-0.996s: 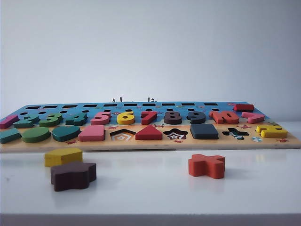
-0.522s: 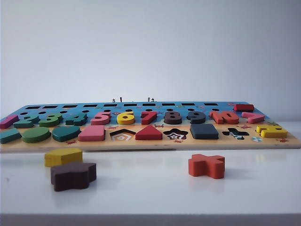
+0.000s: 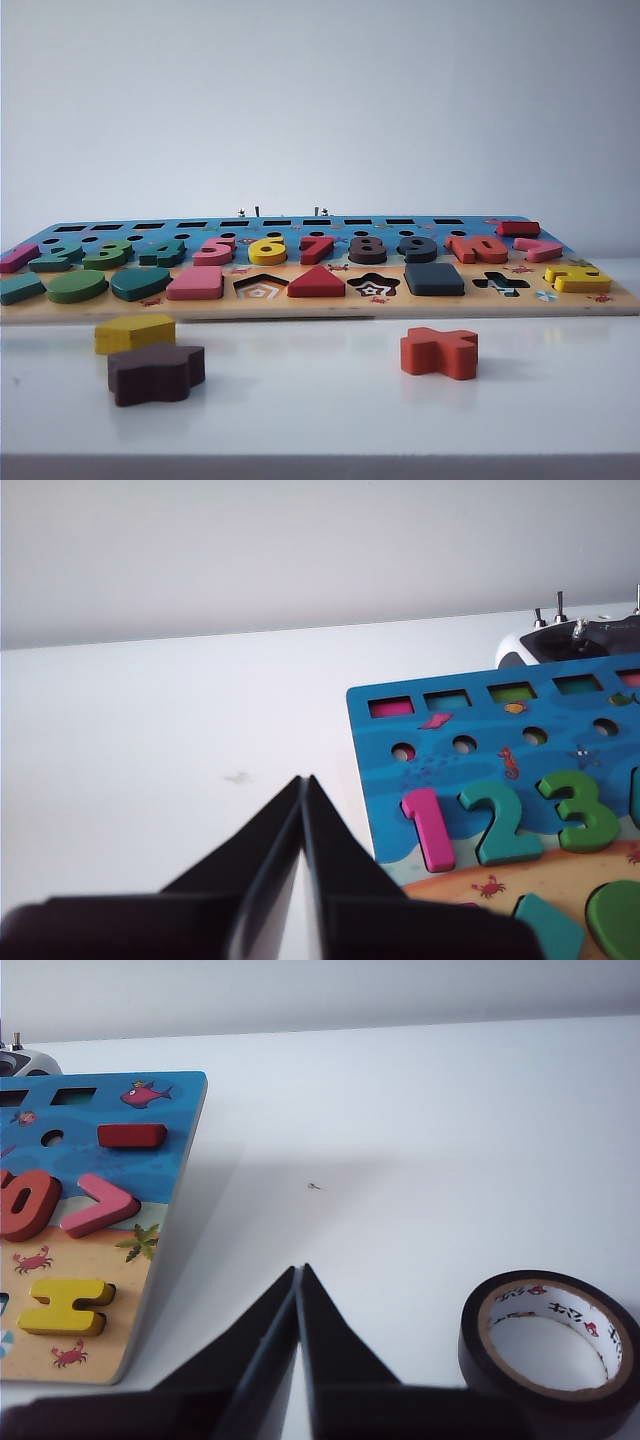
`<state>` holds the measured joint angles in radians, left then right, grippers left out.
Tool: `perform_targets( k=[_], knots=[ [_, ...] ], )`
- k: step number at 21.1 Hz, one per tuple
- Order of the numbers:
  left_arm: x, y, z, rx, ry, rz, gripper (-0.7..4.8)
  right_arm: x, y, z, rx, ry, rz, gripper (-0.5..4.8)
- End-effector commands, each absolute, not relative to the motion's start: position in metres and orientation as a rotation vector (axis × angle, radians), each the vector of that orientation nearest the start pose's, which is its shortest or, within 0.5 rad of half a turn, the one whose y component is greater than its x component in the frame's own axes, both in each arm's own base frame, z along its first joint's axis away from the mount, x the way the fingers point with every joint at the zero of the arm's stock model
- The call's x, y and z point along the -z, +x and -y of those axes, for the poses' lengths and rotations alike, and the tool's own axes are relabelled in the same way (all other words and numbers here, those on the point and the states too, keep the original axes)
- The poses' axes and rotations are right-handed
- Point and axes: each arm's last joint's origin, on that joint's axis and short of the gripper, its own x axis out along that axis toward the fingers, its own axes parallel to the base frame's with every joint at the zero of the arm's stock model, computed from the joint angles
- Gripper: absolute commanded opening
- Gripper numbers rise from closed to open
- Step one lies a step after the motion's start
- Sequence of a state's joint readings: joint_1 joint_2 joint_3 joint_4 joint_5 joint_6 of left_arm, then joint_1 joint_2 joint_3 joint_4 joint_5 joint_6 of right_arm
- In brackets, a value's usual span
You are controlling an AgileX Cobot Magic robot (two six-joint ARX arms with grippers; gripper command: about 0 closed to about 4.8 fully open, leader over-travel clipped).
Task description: Insert the cube into the slot.
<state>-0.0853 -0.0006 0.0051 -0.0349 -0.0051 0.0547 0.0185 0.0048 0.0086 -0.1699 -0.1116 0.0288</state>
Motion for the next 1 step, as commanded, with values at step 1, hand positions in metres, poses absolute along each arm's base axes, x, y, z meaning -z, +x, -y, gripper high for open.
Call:
perform_targets(
  k=[1],
  knots=[
    [-0.1647, 0.0968, 0.008, 0.08, 0.052, -0.01, 0.17, -0.1492, 0.0957, -0.0051, -0.129, 0.033, -0.172, -0.08]
  ],
)
